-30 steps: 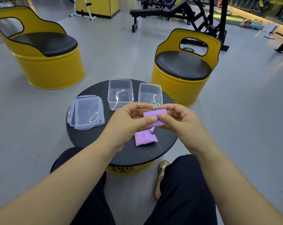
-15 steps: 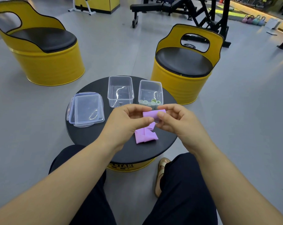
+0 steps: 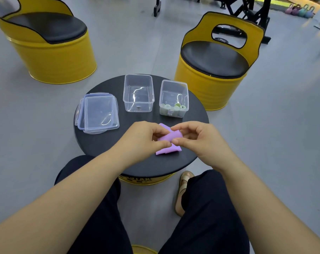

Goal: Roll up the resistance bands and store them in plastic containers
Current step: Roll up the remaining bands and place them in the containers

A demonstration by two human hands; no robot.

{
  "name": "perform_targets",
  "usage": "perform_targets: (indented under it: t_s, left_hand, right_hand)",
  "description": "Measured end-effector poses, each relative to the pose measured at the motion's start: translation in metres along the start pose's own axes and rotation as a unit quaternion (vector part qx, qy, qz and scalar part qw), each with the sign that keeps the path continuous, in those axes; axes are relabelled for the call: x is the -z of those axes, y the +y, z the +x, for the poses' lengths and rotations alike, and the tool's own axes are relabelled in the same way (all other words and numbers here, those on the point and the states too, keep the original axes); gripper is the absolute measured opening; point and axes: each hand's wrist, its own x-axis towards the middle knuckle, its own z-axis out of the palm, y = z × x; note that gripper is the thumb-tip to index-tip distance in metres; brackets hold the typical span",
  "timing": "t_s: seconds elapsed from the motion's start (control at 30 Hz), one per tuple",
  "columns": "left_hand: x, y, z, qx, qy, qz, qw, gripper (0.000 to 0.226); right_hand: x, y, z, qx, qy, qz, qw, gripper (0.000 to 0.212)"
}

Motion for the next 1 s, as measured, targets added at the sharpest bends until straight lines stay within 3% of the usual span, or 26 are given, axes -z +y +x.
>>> perform_targets:
  t_s: [0.3,0.7,0.83,1.0]
  left_hand:
    - [-0.001,-0.052,0.03,0.018,0.096,-0.064,0.993,0.017]
    - [0.013,-0.14,0.137,0.067,0.131,-0.072,0.986,0.022]
    - [0.025,-0.173,0.182,0.094,0.108,-0.089,0.986,0.023]
    - [0.044,-0.233,0.231,0.171,0.267,-0.063,0.946,0.018]
  right_hand:
    - [-0.028,0.016,0.049,-0.066,0.012,0.067,0.995,0.016]
    - [-0.061,0.07,0.187,-0.102,-0.013,0.04,0.994,0.013]
    - [-0.062,0.087,0.244,-0.09,-0.025,-0.001,0.996,0.016]
    - [-0.062,0.104,0.323,-0.058,0.004,-0.064,0.996,0.013]
